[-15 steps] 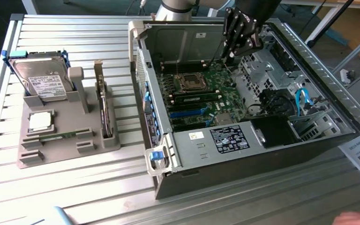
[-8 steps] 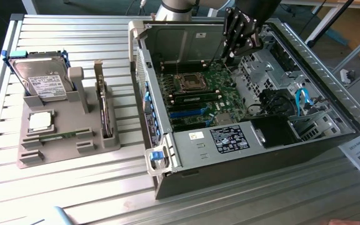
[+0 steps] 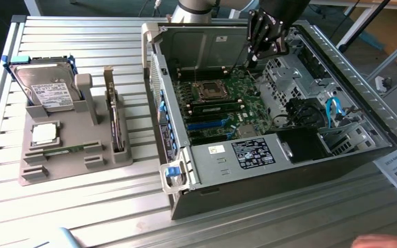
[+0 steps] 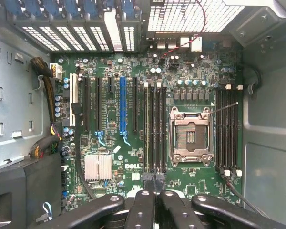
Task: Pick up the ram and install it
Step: 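Press down the ram until it locks into place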
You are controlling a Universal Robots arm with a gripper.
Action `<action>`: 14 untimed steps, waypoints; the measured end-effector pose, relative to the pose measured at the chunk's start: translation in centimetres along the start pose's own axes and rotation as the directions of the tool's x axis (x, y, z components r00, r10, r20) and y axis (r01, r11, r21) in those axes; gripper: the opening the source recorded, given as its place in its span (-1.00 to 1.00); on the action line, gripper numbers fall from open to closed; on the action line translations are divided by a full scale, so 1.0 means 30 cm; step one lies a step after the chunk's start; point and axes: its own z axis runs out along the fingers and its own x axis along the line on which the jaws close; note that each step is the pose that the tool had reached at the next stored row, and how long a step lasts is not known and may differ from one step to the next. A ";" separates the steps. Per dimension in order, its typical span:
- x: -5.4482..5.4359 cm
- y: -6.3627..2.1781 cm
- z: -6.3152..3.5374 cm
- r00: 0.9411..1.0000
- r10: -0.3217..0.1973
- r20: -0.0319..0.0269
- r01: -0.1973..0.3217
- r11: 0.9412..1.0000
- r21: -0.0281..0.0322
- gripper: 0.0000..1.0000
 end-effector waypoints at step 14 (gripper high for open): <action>0.000 -0.001 0.018 1.000 0.000 0.000 0.000 1.000 -0.001 -0.80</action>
